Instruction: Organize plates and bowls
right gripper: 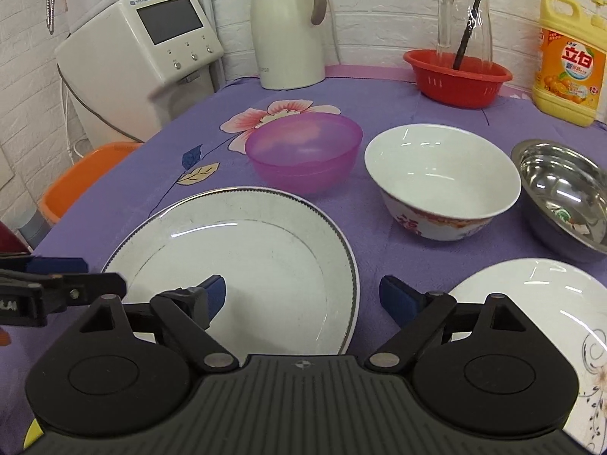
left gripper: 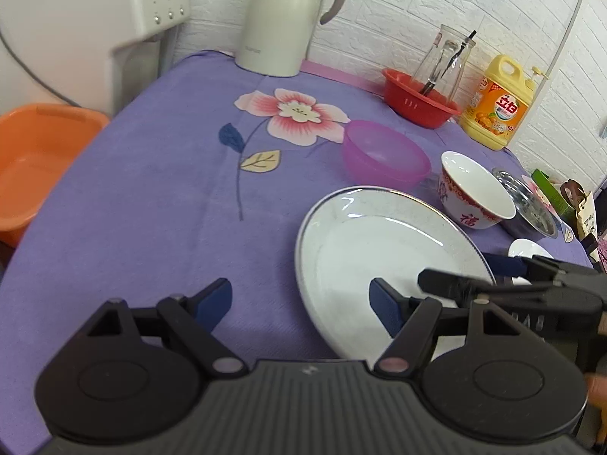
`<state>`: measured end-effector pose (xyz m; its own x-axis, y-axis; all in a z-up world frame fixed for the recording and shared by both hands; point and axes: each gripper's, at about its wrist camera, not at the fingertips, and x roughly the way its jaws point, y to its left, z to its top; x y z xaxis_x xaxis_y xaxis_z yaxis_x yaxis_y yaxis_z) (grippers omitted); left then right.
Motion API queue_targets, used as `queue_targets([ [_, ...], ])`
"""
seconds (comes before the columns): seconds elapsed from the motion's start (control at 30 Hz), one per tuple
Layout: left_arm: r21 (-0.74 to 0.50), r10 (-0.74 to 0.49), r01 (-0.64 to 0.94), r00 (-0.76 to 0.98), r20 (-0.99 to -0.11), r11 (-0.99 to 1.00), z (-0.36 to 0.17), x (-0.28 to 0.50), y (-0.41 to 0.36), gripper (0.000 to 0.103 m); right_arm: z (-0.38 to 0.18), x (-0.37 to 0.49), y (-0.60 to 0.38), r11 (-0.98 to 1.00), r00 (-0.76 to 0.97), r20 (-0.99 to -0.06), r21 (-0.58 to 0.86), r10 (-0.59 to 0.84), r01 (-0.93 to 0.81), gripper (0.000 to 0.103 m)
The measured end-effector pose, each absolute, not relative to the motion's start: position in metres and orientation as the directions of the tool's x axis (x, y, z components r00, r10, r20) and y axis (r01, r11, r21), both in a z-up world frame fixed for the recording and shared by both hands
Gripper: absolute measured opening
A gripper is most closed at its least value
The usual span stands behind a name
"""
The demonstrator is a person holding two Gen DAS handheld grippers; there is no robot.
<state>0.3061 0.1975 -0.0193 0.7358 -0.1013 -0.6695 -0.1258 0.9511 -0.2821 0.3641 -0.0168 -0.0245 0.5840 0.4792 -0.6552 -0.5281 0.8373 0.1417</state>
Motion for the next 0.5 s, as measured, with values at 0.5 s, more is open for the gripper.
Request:
queue_targets([
  [0.5,-0.207,-0.091,-0.075,0.717,-0.691,0.975,-0.028,0.333,0.174,0.072,-0.033,0.36,0.001,0.761,0.52,-0.684,0.081,0.512,-0.643,0.103],
])
